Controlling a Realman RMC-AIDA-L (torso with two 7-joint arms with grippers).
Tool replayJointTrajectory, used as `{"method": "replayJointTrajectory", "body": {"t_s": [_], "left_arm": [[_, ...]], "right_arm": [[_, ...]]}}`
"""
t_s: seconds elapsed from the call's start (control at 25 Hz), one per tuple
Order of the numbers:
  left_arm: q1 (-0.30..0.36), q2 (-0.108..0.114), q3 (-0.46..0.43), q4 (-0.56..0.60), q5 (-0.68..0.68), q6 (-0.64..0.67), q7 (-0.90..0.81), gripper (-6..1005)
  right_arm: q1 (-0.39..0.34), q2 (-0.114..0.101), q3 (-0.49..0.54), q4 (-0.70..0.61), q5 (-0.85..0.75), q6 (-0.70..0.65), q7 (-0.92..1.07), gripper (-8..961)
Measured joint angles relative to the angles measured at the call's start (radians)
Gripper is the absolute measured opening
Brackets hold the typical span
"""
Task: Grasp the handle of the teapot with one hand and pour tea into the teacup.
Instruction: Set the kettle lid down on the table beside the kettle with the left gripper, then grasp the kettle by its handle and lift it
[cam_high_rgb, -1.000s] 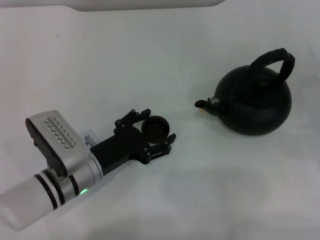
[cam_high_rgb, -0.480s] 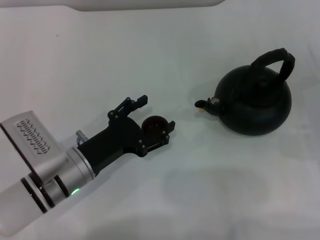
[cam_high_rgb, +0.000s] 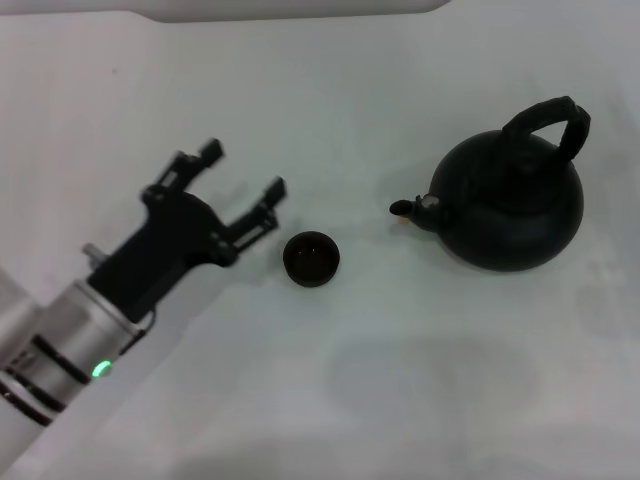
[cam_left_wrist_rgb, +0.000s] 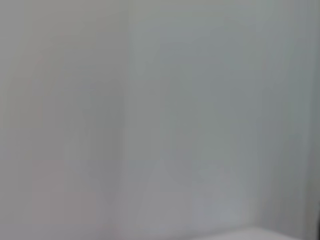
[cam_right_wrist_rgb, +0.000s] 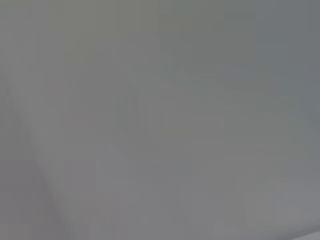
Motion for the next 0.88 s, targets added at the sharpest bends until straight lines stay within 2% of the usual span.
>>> {"method": "replayJointTrajectory", "body": {"t_s": [0.32,0.6,0.88], "left_arm": [[0.037,0.002,-0.021,0.062,-0.149,-0.104,0.000,891],[0.053,0.003,-0.021,0.109,-0.257,-0.134,-0.003,891],[0.044,0.003,-0.021,0.122,-0.270,-0.131,-0.002,890]], "right_arm": [[-0.111,-0.005,-0.011,-0.176,-0.179,0.080,0.220,873],[-0.179,-0.008,-0.033,-0.202,-0.268,0.204,0.261,873],[-0.199,-0.002,-0.034,-0.207,-0.364,0.213,0.259,874]]}}
